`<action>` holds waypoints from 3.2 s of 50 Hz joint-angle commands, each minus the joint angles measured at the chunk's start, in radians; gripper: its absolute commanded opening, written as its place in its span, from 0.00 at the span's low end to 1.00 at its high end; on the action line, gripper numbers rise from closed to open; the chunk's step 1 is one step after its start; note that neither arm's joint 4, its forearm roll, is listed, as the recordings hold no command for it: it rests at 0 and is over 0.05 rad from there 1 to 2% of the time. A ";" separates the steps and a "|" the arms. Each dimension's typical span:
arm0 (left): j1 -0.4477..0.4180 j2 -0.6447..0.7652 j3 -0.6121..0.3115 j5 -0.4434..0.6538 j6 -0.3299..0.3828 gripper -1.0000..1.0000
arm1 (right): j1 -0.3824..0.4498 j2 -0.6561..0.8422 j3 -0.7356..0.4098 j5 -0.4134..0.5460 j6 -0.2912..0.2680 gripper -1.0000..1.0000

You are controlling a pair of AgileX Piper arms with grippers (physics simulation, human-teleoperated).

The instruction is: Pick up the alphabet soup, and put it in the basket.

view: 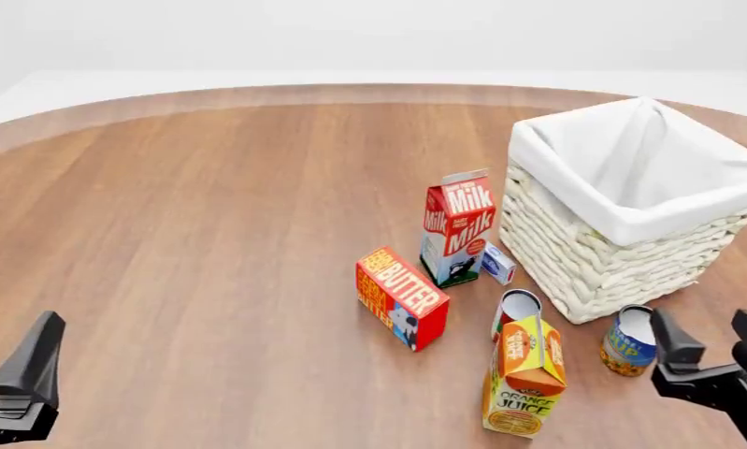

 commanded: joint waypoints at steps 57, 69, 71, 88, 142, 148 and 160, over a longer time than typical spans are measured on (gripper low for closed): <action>0.000 0.000 0.000 0.000 0.000 1.00 | 0.010 0.450 0.000 -0.294 0.019 1.00; 0.000 0.000 0.000 0.000 0.000 1.00 | 0.010 0.514 0.000 -0.344 0.018 1.00; 0.000 0.000 0.000 0.000 0.000 1.00 | 0.009 0.521 0.000 -0.349 0.020 1.00; 0.000 0.000 0.000 0.000 0.000 1.00 | -0.011 0.655 0.000 -0.463 0.018 1.00; 0.000 0.000 0.000 0.000 0.000 1.00 | -0.026 0.964 0.000 -0.705 0.029 1.00; 0.000 0.000 0.000 0.000 0.000 1.00 | -0.037 1.132 0.000 -0.832 0.027 1.00; 0.000 0.000 0.000 0.000 0.000 1.00 | -0.036 1.175 0.000 -0.865 0.030 1.00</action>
